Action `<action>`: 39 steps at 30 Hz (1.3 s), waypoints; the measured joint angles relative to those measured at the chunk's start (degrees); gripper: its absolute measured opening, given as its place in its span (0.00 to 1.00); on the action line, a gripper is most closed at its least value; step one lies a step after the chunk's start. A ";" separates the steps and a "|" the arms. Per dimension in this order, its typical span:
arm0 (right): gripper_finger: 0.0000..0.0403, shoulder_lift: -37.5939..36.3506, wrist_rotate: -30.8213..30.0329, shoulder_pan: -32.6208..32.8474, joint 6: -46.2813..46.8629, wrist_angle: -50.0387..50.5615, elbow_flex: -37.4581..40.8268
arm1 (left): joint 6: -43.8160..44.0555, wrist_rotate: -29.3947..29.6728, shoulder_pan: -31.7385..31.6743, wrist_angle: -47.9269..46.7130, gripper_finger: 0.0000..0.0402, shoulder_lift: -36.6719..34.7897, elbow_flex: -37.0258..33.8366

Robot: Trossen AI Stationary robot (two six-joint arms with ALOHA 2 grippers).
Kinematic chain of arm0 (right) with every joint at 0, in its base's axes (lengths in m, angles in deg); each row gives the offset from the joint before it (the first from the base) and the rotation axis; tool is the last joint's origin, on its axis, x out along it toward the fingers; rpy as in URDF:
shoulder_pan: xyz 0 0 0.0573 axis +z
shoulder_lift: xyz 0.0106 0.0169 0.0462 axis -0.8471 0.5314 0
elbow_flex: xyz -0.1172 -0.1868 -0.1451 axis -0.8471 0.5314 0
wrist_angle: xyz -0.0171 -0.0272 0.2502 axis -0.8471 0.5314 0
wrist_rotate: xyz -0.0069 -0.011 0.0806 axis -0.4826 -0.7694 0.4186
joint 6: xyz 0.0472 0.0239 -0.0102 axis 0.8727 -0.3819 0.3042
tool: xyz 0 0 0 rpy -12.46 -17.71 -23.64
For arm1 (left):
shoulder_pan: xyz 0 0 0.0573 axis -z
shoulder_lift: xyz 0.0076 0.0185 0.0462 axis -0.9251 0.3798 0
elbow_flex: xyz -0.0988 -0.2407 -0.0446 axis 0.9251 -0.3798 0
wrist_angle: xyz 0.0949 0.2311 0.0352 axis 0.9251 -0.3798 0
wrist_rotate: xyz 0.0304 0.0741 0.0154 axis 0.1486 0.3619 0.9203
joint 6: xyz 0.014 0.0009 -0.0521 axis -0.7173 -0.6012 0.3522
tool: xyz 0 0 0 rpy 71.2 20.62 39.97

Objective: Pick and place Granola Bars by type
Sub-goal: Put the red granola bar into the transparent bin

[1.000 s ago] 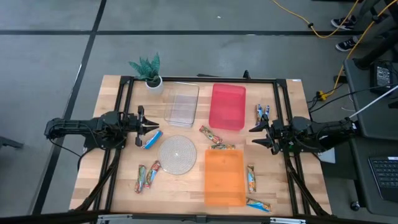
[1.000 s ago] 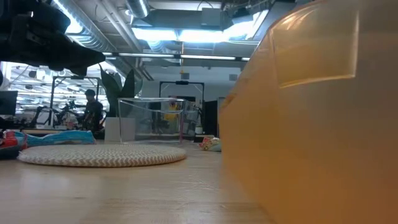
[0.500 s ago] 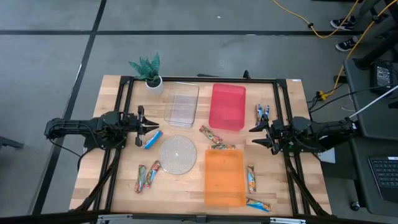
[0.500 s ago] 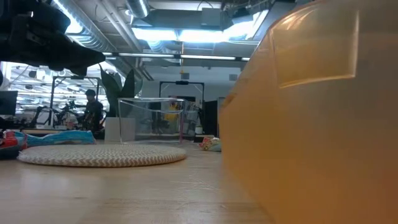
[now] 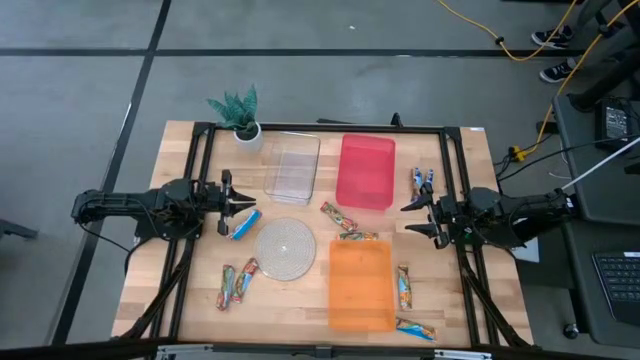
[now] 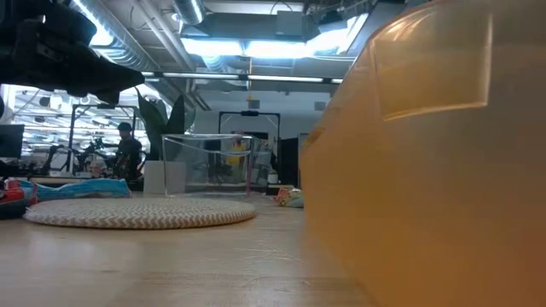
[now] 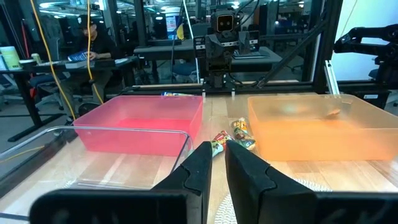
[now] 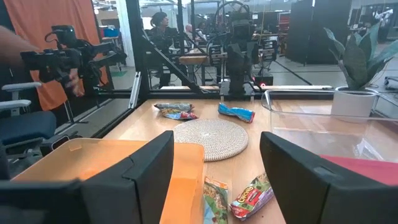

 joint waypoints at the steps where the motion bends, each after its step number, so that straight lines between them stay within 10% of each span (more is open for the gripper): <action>1: 0.60 0.00 0.00 0.01 -0.03 -0.05 0.00 | 0.00 -0.01 0.01 0.08 0.10 0.00 -0.01; 18: 0.60 0.01 -0.01 -0.01 1.58 -15.92 0.01 | 20.36 15.12 -0.07 21.94 0.09 0.00 0.00; 26: 0.60 0.04 -0.02 -0.01 8.05 -16.01 -2.74 | 27.38 13.11 0.00 21.24 0.09 1.03 3.82; 39: 0.60 5.68 -7.50 -0.01 11.02 11.85 -23.64 | 32.02 5.84 0.00 -23.28 0.08 22.76 43.03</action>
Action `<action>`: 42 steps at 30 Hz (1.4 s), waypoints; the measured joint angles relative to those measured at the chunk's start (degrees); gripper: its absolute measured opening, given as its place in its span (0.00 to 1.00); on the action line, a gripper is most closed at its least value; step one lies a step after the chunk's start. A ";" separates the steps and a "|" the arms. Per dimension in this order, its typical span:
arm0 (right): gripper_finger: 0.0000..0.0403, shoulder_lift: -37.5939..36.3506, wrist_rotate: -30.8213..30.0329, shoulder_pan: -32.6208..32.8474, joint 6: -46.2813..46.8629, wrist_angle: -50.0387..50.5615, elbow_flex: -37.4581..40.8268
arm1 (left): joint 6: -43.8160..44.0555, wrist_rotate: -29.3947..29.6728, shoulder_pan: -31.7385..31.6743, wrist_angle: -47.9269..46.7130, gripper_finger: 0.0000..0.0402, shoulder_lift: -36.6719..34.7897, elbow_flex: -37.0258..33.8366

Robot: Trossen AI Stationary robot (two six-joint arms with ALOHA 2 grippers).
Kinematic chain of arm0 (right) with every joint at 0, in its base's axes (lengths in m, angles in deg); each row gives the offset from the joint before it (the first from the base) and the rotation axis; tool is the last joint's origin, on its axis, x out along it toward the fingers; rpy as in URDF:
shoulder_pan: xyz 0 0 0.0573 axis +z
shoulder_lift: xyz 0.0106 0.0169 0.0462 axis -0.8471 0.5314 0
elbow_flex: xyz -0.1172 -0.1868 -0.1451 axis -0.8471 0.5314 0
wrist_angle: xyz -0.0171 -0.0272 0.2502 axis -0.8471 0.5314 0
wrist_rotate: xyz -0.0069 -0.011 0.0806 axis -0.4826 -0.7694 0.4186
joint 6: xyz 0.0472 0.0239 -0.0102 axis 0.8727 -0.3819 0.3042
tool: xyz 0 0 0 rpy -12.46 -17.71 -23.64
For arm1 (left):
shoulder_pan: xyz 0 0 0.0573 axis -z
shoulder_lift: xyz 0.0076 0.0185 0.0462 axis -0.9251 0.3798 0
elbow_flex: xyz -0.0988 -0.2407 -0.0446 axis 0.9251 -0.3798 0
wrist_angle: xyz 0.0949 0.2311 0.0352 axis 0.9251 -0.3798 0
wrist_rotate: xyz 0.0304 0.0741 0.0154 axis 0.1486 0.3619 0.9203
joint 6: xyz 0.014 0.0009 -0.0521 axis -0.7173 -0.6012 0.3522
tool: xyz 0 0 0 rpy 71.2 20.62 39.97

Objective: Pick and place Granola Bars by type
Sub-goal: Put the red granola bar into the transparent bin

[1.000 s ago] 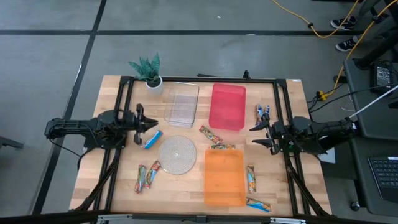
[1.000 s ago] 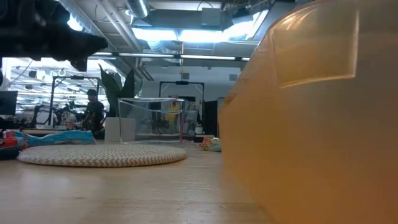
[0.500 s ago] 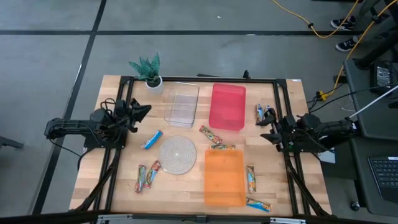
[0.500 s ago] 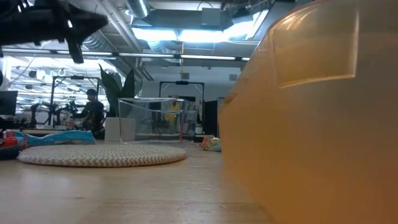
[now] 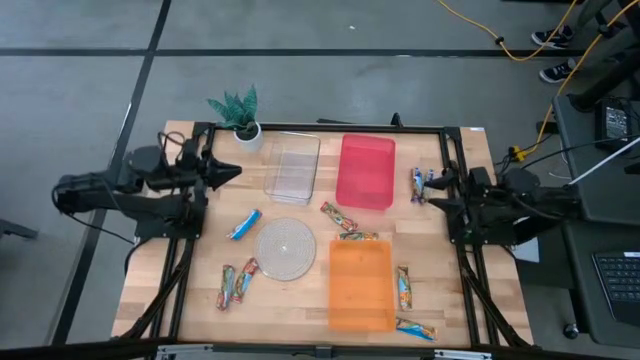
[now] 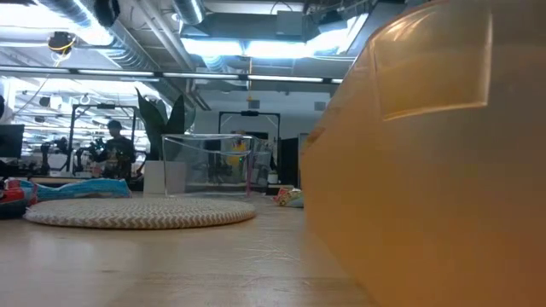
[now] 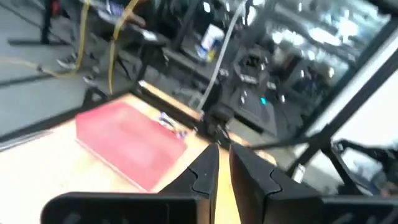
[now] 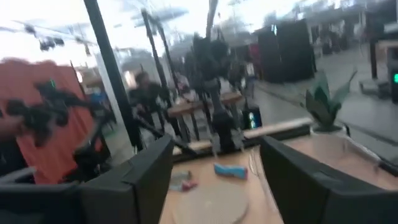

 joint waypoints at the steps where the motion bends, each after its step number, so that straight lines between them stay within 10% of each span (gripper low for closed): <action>1: 0.60 1.46 0.00 0.00 -0.36 1.15 -1.82 | 0.28 -0.96 0.00 -1.80 0.08 2.07 2.79; 8: 0.60 13.13 -0.06 0.00 -3.35 7.05 -13.03 | 2.09 -5.82 0.00 -16.98 0.08 12.57 17.04; 18: 0.60 24.11 -0.06 0.00 -7.51 8.76 -18.99 | 7.10 -5.72 0.00 -38.84 0.08 19.54 18.45; 33: 0.60 26.70 -0.02 0.00 -4.94 8.72 -18.99 | 16.75 -5.36 0.01 -42.51 0.10 25.35 1.46; 42: 0.60 26.69 -0.02 0.00 -5.02 8.70 -18.99 | 17.68 -5.84 0.02 -36.67 0.36 28.43 -3.57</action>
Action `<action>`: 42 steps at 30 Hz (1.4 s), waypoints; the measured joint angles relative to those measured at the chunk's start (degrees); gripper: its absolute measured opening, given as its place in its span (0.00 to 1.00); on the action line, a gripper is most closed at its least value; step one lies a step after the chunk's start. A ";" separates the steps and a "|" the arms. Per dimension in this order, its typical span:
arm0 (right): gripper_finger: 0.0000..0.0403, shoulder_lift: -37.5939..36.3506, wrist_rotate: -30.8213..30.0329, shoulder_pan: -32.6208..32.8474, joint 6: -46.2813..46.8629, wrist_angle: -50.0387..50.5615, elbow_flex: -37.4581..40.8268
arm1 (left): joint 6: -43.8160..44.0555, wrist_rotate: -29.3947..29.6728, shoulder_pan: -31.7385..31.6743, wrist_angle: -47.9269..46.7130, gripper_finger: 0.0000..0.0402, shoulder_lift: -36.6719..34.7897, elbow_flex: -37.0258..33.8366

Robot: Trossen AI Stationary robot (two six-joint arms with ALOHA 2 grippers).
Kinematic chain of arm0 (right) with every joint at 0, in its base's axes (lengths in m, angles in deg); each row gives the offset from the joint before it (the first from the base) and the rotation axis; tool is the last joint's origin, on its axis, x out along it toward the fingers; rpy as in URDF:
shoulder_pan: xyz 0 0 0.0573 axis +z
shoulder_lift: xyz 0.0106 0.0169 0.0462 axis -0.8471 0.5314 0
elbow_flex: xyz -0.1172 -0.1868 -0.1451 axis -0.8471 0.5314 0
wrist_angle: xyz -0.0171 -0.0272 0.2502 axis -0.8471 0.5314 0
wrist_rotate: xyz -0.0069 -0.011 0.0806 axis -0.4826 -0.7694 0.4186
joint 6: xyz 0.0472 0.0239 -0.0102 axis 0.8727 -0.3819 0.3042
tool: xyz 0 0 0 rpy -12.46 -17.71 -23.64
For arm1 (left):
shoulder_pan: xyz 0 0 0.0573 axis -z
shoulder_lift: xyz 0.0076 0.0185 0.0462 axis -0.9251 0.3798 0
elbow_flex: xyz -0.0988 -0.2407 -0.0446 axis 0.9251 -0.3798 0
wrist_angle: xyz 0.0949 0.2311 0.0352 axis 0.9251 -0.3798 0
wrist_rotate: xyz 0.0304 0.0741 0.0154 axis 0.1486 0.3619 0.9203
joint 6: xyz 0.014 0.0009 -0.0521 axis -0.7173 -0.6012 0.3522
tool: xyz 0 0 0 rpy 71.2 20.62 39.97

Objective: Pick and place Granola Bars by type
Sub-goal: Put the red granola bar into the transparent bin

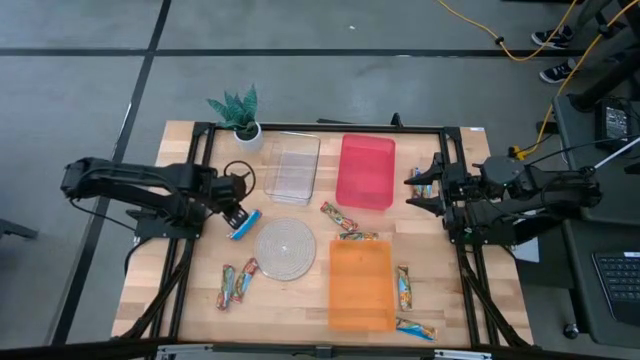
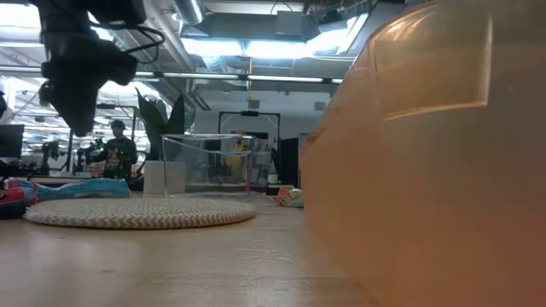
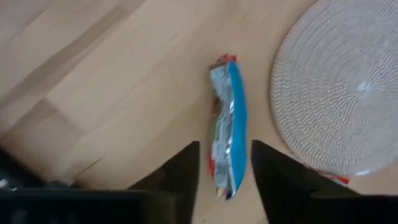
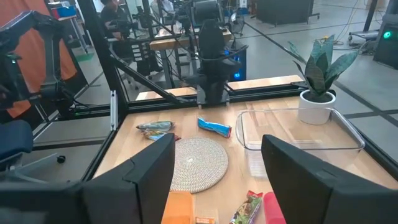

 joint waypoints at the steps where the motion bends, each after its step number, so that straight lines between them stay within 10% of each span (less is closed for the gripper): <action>1: 0.60 0.00 0.00 0.00 -0.01 0.00 0.00 | 0.01 -0.01 0.00 1.52 0.40 0.34 -0.39; 9: 0.60 -0.02 0.11 0.00 0.04 0.00 0.02 | 0.07 2.64 1.62 7.37 0.65 5.82 -2.10; 18: 0.60 -0.02 0.46 0.00 -0.04 0.00 0.02 | 0.92 4.53 4.14 8.71 0.71 14.61 -2.10; 32: 0.60 -0.02 0.52 0.00 -0.11 0.01 0.04 | 1.46 3.91 6.48 15.15 0.67 26.73 -2.10; 42: 0.60 0.00 0.57 0.00 0.09 0.02 0.07 | 4.44 2.43 6.50 15.34 0.41 28.15 -1.95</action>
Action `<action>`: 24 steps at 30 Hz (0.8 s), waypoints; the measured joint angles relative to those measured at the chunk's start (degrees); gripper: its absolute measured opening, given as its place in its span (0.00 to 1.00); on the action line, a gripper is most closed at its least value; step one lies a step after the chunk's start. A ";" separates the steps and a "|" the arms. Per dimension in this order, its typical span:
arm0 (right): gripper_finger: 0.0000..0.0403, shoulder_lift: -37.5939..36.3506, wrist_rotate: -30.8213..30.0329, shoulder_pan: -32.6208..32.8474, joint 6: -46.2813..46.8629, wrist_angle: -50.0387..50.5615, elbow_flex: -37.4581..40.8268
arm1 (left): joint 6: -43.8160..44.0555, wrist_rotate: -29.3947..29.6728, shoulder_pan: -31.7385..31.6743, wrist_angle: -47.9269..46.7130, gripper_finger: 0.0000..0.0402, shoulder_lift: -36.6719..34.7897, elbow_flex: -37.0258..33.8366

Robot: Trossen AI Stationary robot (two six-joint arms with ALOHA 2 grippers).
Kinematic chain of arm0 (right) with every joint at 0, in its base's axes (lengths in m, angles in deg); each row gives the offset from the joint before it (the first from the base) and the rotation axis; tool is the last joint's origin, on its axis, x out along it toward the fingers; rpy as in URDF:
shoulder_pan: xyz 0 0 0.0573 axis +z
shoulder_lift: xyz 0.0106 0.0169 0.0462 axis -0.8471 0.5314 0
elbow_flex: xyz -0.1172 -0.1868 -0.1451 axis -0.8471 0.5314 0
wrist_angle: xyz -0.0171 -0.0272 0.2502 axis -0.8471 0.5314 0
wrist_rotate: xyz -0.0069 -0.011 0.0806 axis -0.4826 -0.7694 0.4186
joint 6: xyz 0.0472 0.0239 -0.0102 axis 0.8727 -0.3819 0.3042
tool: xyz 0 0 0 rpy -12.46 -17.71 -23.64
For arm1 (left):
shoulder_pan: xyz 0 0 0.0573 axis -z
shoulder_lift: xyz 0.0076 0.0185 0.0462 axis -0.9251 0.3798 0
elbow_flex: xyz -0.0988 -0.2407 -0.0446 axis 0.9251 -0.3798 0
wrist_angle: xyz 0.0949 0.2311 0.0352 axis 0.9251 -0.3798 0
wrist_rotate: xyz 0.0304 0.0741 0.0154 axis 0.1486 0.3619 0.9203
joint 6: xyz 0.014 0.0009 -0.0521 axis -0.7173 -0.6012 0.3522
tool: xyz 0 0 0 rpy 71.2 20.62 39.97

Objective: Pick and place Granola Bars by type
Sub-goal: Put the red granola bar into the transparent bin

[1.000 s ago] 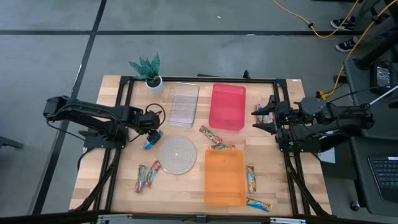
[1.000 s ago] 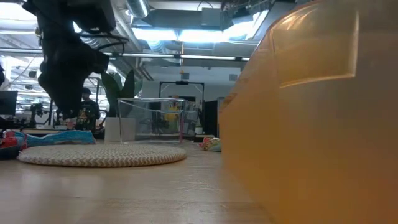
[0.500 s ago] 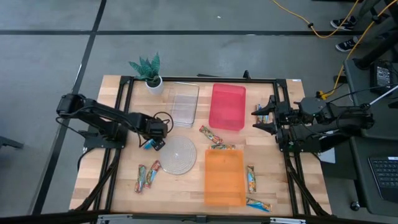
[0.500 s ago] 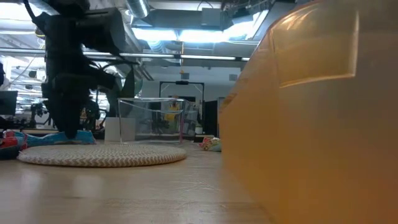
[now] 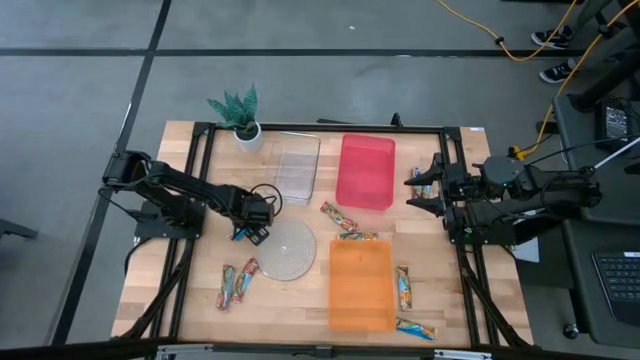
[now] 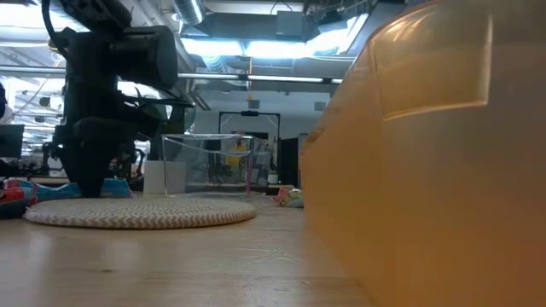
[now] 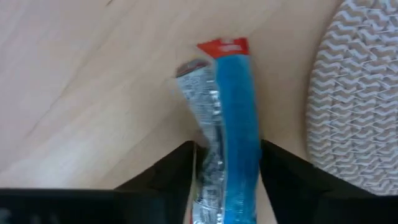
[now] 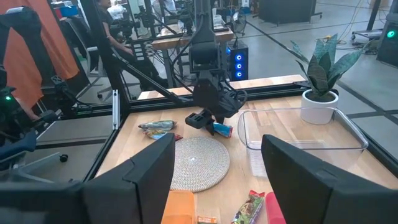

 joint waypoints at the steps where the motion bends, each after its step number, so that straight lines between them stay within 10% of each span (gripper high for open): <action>1: 0.60 0.00 0.00 0.00 0.00 -0.02 0.00 | 0.13 0.01 0.00 -0.03 0.37 0.00 0.00; 24: 0.60 -0.01 0.00 0.01 -0.07 0.00 0.00 | 7.28 -6.93 2.38 -10.02 0.10 -15.98 -0.15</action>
